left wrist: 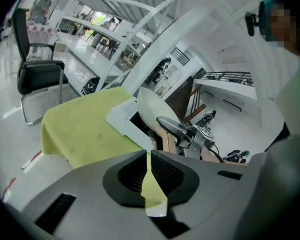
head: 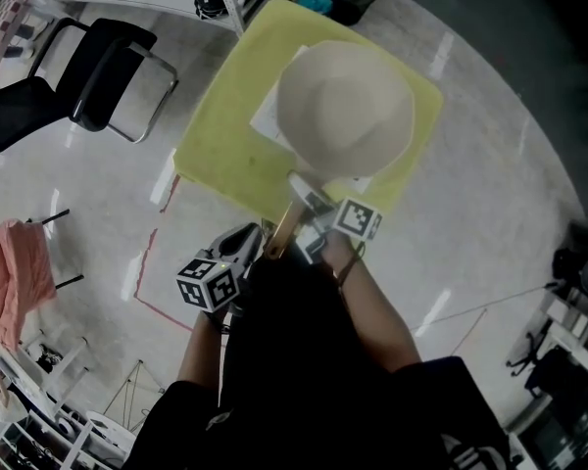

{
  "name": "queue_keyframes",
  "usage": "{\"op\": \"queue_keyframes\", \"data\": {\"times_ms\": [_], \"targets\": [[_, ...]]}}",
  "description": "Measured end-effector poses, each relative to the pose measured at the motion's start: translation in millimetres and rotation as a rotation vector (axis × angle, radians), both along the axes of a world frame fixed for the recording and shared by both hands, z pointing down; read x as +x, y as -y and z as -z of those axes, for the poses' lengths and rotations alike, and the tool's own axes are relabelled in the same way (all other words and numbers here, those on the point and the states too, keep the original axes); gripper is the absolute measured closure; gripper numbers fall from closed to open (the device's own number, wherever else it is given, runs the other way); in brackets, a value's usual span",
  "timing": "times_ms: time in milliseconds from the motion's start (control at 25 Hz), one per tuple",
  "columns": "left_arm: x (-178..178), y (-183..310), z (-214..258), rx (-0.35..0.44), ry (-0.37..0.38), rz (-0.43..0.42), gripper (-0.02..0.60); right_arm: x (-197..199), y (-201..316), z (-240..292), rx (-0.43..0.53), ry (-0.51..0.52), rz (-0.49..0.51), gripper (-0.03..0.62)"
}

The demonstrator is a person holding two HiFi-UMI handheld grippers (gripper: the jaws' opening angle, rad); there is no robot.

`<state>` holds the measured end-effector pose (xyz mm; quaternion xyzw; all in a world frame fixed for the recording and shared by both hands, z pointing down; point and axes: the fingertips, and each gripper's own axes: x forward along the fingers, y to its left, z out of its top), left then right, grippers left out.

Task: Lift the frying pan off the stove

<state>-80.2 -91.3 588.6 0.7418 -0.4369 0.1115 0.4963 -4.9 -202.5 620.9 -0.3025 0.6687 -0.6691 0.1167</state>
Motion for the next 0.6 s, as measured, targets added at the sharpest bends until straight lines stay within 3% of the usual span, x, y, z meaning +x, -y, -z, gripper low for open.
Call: {"op": "queue_keyframes", "data": {"times_ms": [160,200,280,360,480,600], "targets": [[2,0,-10,-0.068,-0.110,0.014,0.531,1,-5,-8,-0.065,0.010,-0.001,0.373],[3,1,-10,-0.084,-0.153,0.021,0.510,1,-5,-9,-0.068,0.007,-0.001,0.375],[9,2,-9,-0.115,-0.265,0.027,0.385,3,-7,-11,-0.080,0.002,-0.004,0.376],[16,3,-10,-0.145,-0.380,0.033,0.325,4,-7,-11,-0.085,-0.003,-0.006,0.378],[24,4,-16,-0.190,-0.514,0.045,0.284,3,-5,-9,-0.078,0.012,-0.005,0.379],[37,3,-21,-0.212,-0.569,0.000,0.276,3,-4,-7,-0.070,0.018,0.005,0.379]]}}
